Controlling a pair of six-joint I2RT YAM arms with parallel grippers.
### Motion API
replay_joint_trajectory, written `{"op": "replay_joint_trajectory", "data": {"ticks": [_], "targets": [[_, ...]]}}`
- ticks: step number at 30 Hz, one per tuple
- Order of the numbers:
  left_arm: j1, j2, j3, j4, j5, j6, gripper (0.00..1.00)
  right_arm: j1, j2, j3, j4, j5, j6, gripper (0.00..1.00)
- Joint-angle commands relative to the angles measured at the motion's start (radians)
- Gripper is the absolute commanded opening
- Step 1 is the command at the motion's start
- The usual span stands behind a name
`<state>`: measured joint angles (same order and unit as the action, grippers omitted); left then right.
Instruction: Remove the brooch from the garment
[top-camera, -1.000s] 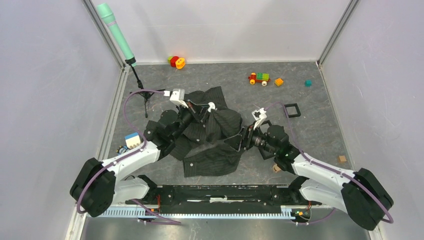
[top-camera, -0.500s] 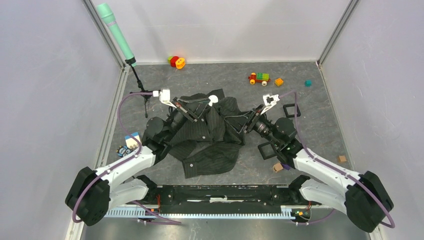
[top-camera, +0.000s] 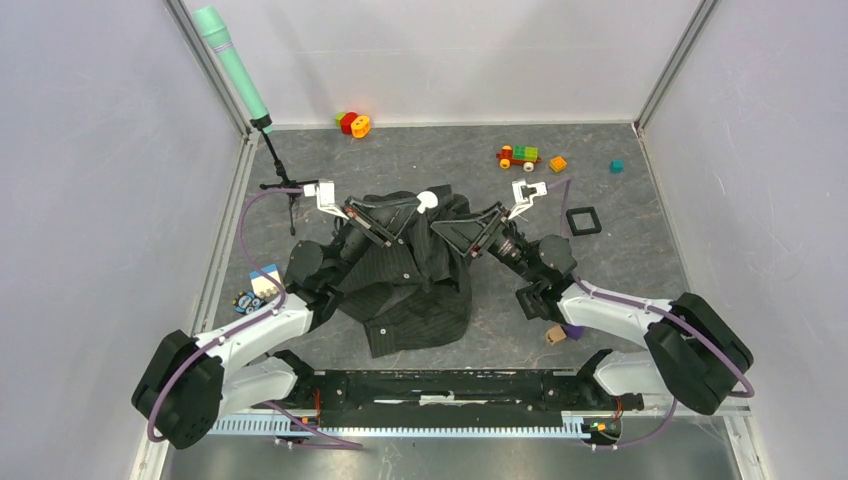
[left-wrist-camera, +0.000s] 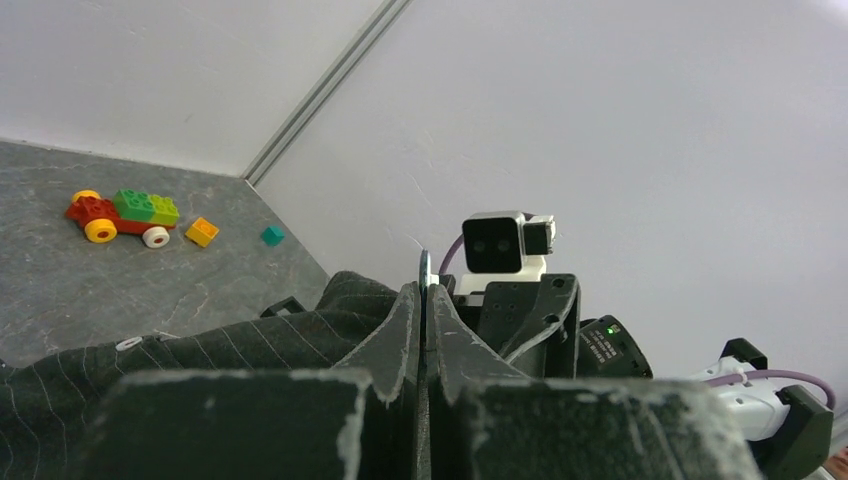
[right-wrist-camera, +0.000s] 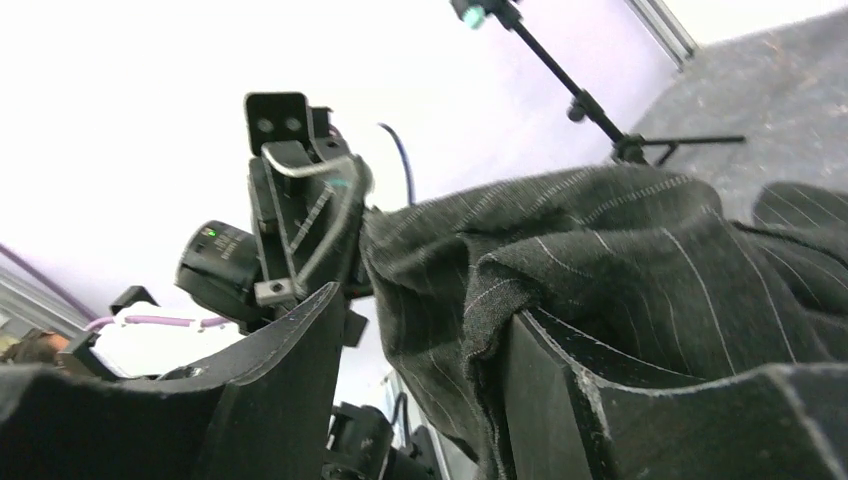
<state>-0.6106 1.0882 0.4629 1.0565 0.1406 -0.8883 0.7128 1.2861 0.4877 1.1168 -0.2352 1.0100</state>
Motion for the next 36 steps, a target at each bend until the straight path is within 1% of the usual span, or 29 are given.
{"op": "replay_joint_trajectory", "data": {"ticks": [1, 5, 8, 12, 14, 18, 23, 25, 28, 36], "targets": [[0.001, 0.008, -0.006, 0.081, 0.011, -0.040, 0.02, 0.011, 0.028, 0.057, 0.198, -0.002, 0.028, 0.61], [0.002, 0.016, -0.010, 0.104, 0.023, -0.049, 0.02, 0.011, 0.064, 0.083, 0.222, -0.004, 0.053, 0.57], [0.002, 0.023, -0.018, 0.126, 0.028, -0.052, 0.02, 0.013, 0.093, 0.094, 0.259, -0.003, 0.072, 0.50], [0.003, 0.040, -0.030, 0.192, 0.058, -0.059, 0.02, 0.014, 0.131, 0.105, 0.308, -0.001, 0.102, 0.46], [0.003, 0.049, -0.036, 0.215, 0.070, -0.064, 0.02, 0.014, 0.147, 0.106, 0.342, -0.001, 0.121, 0.41], [0.003, 0.050, -0.049, 0.224, 0.066, -0.066, 0.02, 0.015, 0.157, 0.124, 0.322, -0.003, 0.115, 0.37], [0.002, 0.059, -0.057, 0.246, 0.092, -0.057, 0.02, 0.016, 0.163, 0.126, 0.332, -0.001, 0.122, 0.32], [0.003, 0.057, -0.061, 0.248, 0.098, -0.049, 0.02, 0.015, 0.167, 0.128, 0.326, 0.000, 0.126, 0.29], [0.003, 0.058, -0.067, 0.265, 0.111, -0.042, 0.02, 0.017, 0.172, 0.125, 0.330, 0.006, 0.133, 0.26], [0.002, 0.057, -0.063, 0.270, 0.167, -0.034, 0.02, 0.016, 0.187, 0.128, 0.350, -0.019, 0.169, 0.17]]}}
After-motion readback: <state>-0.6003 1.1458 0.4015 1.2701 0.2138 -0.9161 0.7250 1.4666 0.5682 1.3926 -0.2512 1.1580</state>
